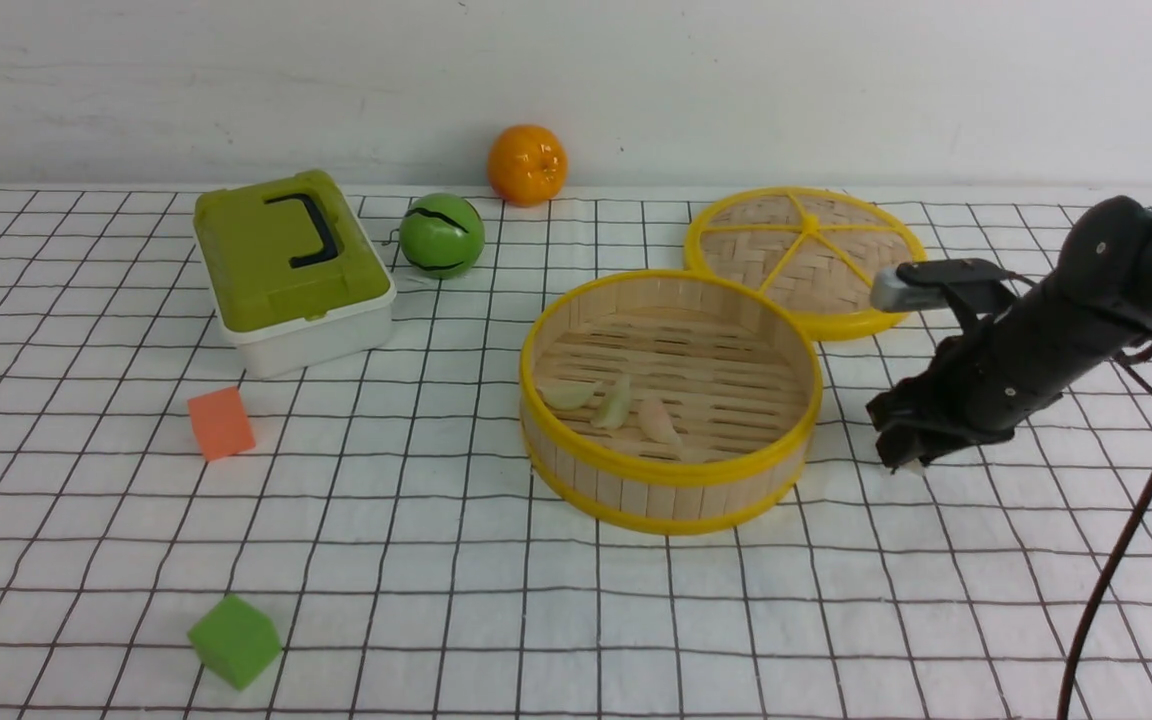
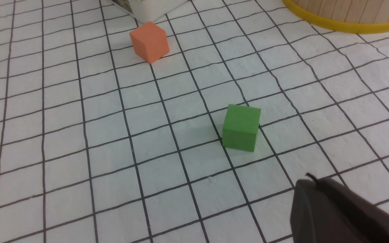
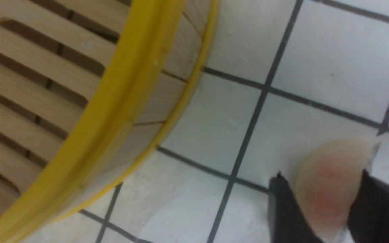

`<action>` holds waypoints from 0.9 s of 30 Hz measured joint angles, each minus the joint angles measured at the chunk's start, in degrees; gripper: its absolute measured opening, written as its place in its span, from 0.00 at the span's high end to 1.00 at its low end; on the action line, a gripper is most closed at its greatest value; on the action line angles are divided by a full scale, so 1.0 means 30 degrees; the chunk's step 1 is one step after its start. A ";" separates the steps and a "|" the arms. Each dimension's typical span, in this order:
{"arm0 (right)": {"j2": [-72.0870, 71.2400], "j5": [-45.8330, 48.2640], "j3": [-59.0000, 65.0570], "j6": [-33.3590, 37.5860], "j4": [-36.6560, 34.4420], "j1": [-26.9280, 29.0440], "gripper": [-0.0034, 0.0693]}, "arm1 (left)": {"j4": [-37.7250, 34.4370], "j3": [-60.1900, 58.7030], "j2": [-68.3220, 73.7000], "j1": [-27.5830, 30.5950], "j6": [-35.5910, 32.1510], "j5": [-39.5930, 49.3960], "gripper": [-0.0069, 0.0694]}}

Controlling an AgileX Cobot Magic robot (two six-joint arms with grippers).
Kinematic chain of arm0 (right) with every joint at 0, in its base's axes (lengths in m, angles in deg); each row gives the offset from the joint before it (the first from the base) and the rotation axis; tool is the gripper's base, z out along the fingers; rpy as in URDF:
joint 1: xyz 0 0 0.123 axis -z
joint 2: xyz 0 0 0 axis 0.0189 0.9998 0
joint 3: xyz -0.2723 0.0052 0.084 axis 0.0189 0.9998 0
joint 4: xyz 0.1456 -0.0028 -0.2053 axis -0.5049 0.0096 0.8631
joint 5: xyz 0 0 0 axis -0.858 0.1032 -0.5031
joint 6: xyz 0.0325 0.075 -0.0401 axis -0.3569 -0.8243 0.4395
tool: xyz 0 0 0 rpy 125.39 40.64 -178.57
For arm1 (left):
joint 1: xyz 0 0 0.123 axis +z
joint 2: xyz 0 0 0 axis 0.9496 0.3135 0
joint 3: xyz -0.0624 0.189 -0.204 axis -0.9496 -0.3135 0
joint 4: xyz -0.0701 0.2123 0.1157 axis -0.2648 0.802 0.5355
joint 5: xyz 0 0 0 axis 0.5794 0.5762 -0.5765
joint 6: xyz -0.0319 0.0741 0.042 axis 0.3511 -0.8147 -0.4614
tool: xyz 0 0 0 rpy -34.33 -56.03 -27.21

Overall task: Put the dumplings into the steamer on the table with the white tablecloth.
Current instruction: 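Reach for and grasp a dumpling lying on the table beside the steamer, then place the dumpling in the bamboo steamer basket with the right gripper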

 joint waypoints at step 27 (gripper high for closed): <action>-0.0373 -0.1242 -0.1106 0.2617 -0.5628 -0.3821 0.70 | 0.0260 0.0000 0.0000 0.0000 0.0083 -0.0118 0.91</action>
